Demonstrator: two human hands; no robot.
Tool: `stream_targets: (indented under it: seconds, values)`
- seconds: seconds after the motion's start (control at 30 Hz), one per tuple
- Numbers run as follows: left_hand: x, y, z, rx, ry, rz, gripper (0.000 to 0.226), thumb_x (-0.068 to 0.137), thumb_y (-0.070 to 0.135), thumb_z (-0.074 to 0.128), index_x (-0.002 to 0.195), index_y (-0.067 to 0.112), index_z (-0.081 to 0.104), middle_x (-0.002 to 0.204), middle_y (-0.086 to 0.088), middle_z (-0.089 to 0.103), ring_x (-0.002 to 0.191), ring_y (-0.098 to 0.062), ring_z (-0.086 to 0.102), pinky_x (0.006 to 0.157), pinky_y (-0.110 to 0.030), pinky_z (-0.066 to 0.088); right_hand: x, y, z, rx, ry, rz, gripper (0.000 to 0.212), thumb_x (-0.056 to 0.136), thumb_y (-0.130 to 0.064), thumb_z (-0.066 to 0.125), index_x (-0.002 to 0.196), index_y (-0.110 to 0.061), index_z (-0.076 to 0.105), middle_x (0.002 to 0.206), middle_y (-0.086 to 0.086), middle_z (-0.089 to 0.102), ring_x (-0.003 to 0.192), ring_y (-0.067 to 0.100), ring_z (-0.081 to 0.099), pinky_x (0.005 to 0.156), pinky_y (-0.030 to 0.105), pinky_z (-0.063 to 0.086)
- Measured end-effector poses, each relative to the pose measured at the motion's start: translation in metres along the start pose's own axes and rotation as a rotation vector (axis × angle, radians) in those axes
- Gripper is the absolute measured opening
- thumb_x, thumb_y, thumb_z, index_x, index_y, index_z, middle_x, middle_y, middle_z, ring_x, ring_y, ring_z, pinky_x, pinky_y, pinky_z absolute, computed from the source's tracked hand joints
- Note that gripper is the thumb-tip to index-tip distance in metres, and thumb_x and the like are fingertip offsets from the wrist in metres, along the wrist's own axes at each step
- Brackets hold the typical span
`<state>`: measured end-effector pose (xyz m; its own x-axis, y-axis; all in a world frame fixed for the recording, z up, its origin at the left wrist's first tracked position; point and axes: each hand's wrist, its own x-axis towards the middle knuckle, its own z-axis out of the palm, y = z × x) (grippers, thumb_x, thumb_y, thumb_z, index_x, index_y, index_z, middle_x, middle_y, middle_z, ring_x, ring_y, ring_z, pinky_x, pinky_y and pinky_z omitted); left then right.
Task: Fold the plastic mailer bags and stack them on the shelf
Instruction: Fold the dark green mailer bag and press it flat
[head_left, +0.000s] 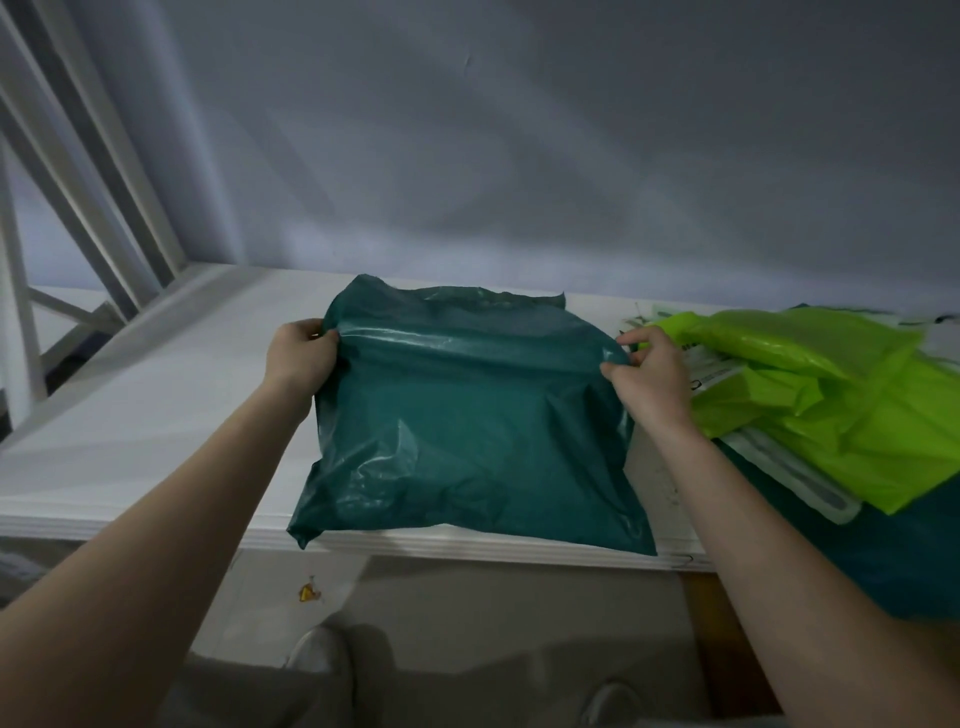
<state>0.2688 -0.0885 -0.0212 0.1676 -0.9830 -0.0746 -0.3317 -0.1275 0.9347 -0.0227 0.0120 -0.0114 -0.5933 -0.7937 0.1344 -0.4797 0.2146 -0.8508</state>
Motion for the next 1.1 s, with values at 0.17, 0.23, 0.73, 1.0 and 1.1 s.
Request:
stream_targets:
  seconds: [0.17, 0.23, 0.73, 1.0, 1.1]
  values:
    - [0.001, -0.004, -0.003, 0.027, -0.090, -0.113, 0.039, 0.094, 0.024, 0.043, 0.128, 0.007, 0.048, 0.116, -0.014, 0.057, 0.095, -0.027, 0.055, 0.076, -0.036, 0.049, -0.001, 0.004, 0.002, -0.021, -0.009, 0.009, 0.027, 0.087, -0.013, 0.060, 0.113, -0.009, 0.052, 0.077, -0.010, 0.048, 0.079, 0.016, 0.052, 0.068, 0.025, 0.037]
    - [-0.001, -0.006, -0.005, 0.053, -0.139, -0.161, 0.041, 0.094, 0.033, 0.042, 0.123, 0.004, 0.047, 0.114, -0.014, 0.056, 0.091, -0.027, 0.055, 0.066, -0.033, 0.048, -0.003, 0.006, 0.001, -0.049, -0.062, 0.053, 0.031, 0.092, -0.021, 0.054, 0.120, -0.009, 0.047, 0.081, -0.006, 0.048, 0.080, 0.017, 0.050, 0.070, 0.025, 0.035]
    - [-0.013, -0.011, -0.008, 0.518, -0.255, -0.078, 0.033, 0.096, 0.031, 0.044, 0.102, 0.002, 0.058, 0.099, -0.016, 0.061, 0.081, -0.030, 0.057, 0.066, -0.031, 0.048, -0.019, 0.015, -0.003, -0.255, -0.219, 0.174, 0.016, 0.083, -0.004, 0.043, 0.098, -0.009, 0.042, 0.088, 0.007, 0.046, 0.081, 0.025, 0.049, 0.056, 0.028, 0.037]
    - [-0.021, -0.010, 0.009, 0.728, -0.065, 0.166, 0.026, 0.101, 0.028, 0.024, 0.092, 0.006, 0.034, 0.101, -0.027, 0.056, 0.080, -0.034, 0.044, 0.070, -0.039, 0.034, -0.023, 0.005, -0.005, -0.354, -0.041, -0.064, 0.031, 0.089, 0.004, 0.039, 0.116, -0.010, 0.042, 0.088, 0.007, 0.052, 0.078, 0.023, 0.048, 0.063, 0.029, 0.032]
    - [-0.018, -0.010, 0.007, 0.731, -0.085, 0.188, 0.021, 0.101, 0.025, 0.026, 0.092, 0.007, 0.034, 0.100, -0.027, 0.055, 0.078, -0.033, 0.042, 0.069, -0.039, 0.033, -0.022, 0.008, -0.007, -0.364, -0.046, -0.084, 0.035, 0.084, 0.011, 0.039, 0.113, -0.009, 0.045, 0.080, 0.005, 0.053, 0.077, 0.023, 0.050, 0.059, 0.030, 0.037]
